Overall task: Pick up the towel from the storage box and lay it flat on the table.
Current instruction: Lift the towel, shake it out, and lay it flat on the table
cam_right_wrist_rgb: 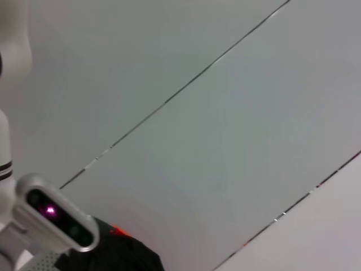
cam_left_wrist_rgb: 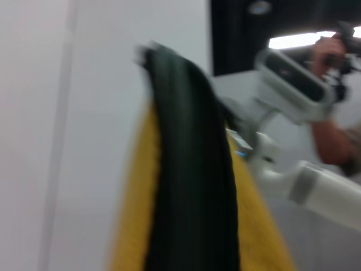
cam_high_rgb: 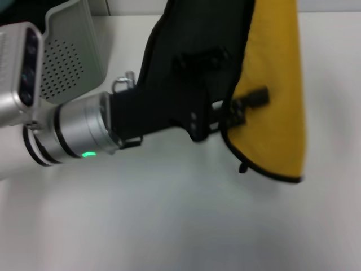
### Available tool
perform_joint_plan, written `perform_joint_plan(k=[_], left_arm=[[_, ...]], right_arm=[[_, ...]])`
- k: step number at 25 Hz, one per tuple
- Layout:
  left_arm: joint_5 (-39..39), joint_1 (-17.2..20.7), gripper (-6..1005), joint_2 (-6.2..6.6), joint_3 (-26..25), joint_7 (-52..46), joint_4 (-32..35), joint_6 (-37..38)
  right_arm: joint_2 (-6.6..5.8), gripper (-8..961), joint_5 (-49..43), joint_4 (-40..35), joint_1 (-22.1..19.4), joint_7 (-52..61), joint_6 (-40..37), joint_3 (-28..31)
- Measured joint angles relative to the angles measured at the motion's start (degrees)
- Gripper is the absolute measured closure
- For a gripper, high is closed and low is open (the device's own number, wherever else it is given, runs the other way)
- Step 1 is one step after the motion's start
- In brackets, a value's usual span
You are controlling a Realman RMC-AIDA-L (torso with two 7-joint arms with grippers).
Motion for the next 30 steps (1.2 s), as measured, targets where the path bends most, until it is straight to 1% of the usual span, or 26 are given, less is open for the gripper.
perform_joint_plan(k=[2, 5, 12, 17, 23, 29, 30], left_arm=[[0.3, -0.3, 481, -0.04, 2.9, 0.0, 1.2, 0.6], [0.2, 0.1, 484, -0.05, 5.3, -0.1, 2.5, 0.8], [-0.6, 1.9, 492, -0.01, 5.0, 0.3, 2.7, 0.7], [-1.0, 2.5, 497, -0.22, 4.3, 0.8, 2.7, 0.5], [-2.2, 3.2, 504, -0.10, 4.3, 1.4, 2.2, 0.4], [-2.3, 3.9, 652, 0.03, 4.3, 1.7, 2.2, 0.3], [-2.3, 4.0, 652, 0.04, 4.3, 1.8, 2.2, 0.3]], right_arm=[[0.12, 950, 0.1, 0.4, 0.0, -0.5, -0.8, -0.1], [0.05, 949, 0.4, 0.5, -0.1, -0.8, -2.1, 0.0], [-0.14, 949, 0.4, 0.5, -0.3, -1.4, -4.5, 0.1], [-0.14, 949, 0.1, 0.6, 0.0, -1.5, -4.9, 0.1], [-0.14, 949, 0.3, 0.2, -0.3, -1.6, -5.4, 1.2], [-0.25, 949, 0.5, -0.1, -0.8, -1.6, -5.2, 3.4], [-0.26, 949, 0.5, -0.1, -0.9, -1.5, -5.2, 3.8]])
